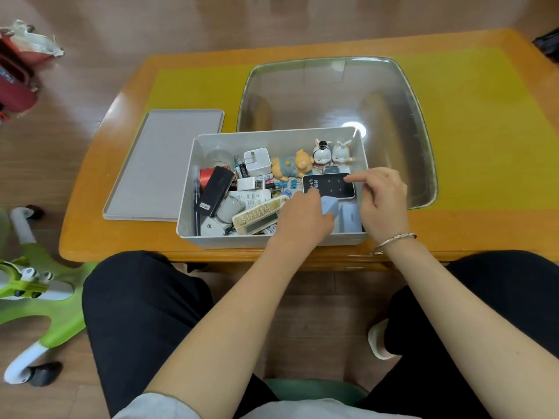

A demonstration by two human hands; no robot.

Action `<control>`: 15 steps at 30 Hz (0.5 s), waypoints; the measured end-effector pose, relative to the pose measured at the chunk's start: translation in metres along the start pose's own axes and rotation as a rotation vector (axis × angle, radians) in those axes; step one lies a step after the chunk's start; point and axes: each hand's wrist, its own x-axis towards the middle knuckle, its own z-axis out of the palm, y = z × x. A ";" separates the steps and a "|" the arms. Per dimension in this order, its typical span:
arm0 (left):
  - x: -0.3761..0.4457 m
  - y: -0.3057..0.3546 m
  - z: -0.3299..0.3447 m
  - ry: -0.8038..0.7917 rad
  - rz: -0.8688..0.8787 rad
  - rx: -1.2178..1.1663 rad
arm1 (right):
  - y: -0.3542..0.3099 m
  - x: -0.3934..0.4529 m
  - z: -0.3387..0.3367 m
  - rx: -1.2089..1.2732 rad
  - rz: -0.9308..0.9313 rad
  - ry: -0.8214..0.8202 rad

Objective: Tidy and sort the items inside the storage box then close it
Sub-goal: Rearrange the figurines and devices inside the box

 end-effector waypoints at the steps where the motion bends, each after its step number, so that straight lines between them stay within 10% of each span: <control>1: 0.002 0.001 0.000 -0.021 0.004 -0.004 | 0.001 0.000 0.002 -0.001 0.002 0.009; 15: 0.021 -0.008 -0.006 -0.397 0.072 -0.108 | 0.006 0.003 0.001 -0.004 -0.009 0.004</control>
